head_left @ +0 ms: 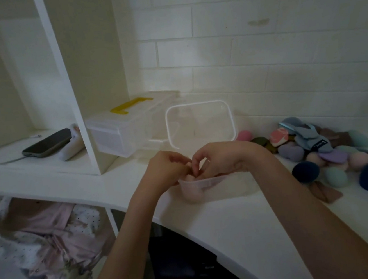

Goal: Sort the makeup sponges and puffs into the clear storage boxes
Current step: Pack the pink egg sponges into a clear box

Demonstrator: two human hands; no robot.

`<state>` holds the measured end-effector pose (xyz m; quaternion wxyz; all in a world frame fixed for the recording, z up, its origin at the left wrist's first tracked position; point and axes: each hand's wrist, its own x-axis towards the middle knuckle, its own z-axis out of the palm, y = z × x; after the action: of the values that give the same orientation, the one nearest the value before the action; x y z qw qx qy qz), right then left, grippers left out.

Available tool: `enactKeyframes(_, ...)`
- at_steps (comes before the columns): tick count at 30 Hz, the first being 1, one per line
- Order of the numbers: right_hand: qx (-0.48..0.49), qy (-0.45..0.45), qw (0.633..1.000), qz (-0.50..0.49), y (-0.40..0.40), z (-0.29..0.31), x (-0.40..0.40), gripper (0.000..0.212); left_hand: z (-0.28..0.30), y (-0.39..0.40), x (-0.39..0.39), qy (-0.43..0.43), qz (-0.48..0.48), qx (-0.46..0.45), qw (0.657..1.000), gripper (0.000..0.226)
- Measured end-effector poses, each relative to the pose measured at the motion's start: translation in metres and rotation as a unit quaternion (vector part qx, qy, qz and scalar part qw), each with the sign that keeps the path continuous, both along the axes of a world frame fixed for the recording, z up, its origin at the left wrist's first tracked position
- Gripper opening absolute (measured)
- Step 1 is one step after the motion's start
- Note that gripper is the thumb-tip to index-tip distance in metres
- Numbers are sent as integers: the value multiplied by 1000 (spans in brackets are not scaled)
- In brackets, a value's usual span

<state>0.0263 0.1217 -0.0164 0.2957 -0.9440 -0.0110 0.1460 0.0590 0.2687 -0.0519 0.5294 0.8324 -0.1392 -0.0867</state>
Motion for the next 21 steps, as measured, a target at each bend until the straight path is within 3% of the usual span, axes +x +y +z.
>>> enactKeyframes(7, 120, 50, 992, -8, -9, -11, 2, 23, -7, 4, 0, 7, -22, -31, 999, 7)
enactKeyframes(13, 133, 81, 986, -66, -16, -11, 7, 30, -12, 3, -2, -2, -28, -92, 995, 22)
enactKeyframes(21, 162, 101, 981, -28, -13, -17, 7, 17, -19, 4, -2, -18, -13, -118, 993, 30)
